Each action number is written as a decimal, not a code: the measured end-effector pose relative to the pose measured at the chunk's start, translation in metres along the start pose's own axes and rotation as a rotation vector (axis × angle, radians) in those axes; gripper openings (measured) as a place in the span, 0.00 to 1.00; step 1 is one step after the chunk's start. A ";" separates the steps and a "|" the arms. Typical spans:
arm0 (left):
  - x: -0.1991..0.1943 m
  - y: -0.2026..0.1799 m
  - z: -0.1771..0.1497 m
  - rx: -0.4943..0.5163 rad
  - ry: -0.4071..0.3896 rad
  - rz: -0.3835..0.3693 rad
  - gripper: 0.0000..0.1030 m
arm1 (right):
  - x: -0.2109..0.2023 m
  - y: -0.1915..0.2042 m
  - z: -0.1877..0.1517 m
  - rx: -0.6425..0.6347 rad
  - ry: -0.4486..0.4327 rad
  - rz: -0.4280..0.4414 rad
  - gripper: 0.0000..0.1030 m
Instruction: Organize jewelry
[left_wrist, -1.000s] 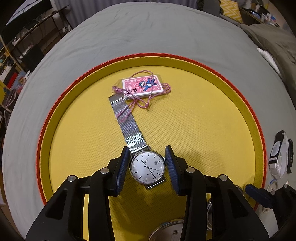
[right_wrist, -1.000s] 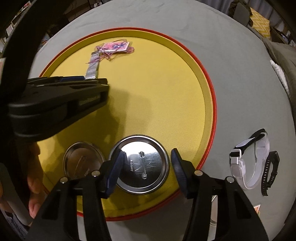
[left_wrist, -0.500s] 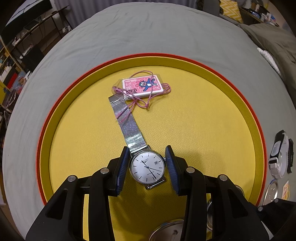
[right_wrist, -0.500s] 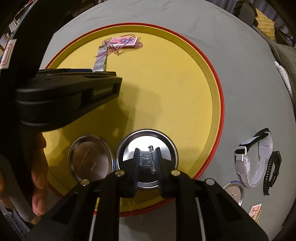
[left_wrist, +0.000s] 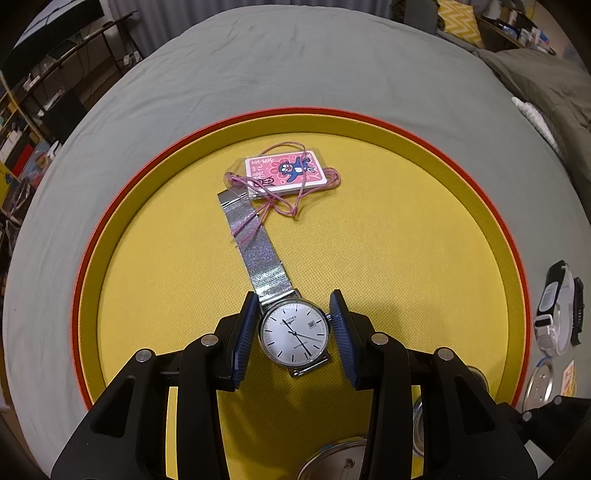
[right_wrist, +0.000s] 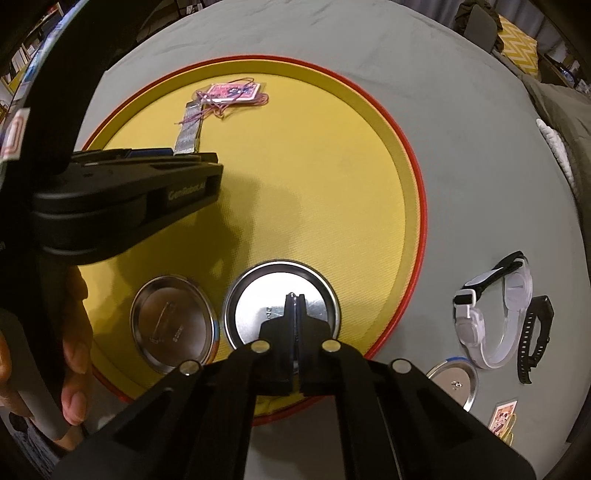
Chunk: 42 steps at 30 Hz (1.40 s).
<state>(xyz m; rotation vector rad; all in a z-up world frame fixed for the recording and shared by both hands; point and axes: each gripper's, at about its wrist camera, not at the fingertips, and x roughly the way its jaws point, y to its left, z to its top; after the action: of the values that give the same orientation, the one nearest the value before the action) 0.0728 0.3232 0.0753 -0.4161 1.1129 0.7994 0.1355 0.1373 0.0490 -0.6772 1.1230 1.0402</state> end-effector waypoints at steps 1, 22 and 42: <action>0.000 0.001 0.000 0.001 -0.001 0.000 0.37 | -0.002 -0.001 0.000 0.003 -0.004 0.002 0.02; -0.003 0.003 0.003 0.001 -0.009 -0.001 0.37 | -0.011 0.002 -0.002 0.001 -0.005 -0.007 0.02; -0.001 0.005 0.005 0.002 -0.002 -0.004 0.37 | -0.003 0.016 -0.007 0.004 -0.011 0.006 0.60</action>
<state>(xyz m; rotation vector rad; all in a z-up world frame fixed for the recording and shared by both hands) 0.0719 0.3289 0.0790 -0.4160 1.1103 0.7948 0.1176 0.1364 0.0499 -0.6646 1.1173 1.0459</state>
